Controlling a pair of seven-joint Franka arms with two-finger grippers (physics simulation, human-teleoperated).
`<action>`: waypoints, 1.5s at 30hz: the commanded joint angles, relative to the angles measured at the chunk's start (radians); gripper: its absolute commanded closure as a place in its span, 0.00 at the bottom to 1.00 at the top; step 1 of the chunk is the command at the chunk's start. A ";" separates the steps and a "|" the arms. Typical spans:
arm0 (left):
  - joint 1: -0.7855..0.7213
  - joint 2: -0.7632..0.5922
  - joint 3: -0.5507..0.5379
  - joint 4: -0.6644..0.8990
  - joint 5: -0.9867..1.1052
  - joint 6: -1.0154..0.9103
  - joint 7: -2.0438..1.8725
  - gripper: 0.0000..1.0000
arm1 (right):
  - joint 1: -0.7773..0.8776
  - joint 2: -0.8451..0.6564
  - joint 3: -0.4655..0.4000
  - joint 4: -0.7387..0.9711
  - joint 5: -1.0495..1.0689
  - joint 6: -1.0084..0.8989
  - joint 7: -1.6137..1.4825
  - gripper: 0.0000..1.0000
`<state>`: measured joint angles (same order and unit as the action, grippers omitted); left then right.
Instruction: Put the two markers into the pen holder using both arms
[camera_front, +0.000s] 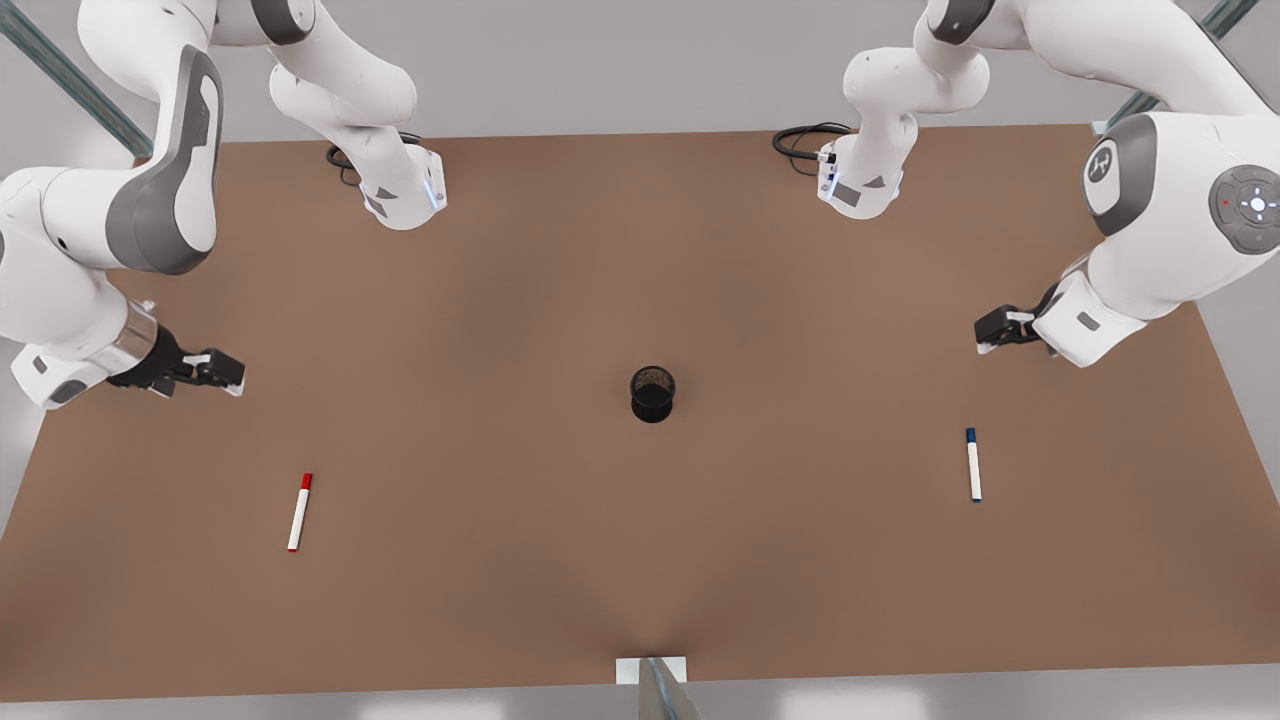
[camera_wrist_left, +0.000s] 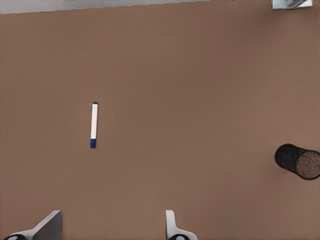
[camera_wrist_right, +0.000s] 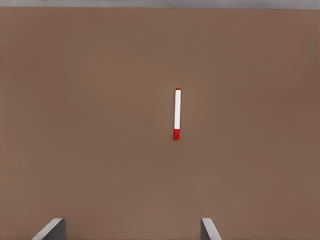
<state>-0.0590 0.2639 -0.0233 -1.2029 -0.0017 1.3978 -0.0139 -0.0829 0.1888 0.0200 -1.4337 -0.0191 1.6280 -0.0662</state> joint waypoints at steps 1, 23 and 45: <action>-0.002 0.002 0.000 0.000 -0.007 0.023 0.023 0.00 | 0.002 0.003 0.000 -0.001 0.001 0.038 -0.049 0.00; 0.206 0.511 0.017 -0.343 -0.011 1.064 0.253 0.00 | -0.086 0.827 -0.008 0.358 0.002 0.469 -0.049 0.04; 0.222 0.541 0.019 -0.396 -0.011 1.083 0.319 0.70 | -0.074 0.821 -0.008 0.260 -0.010 0.504 0.002 0.55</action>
<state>0.1617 0.8062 -0.0043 -1.5989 -0.0040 2.4760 0.2365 -0.1563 1.0100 0.0124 -1.1738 -0.0300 2.1287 -0.0835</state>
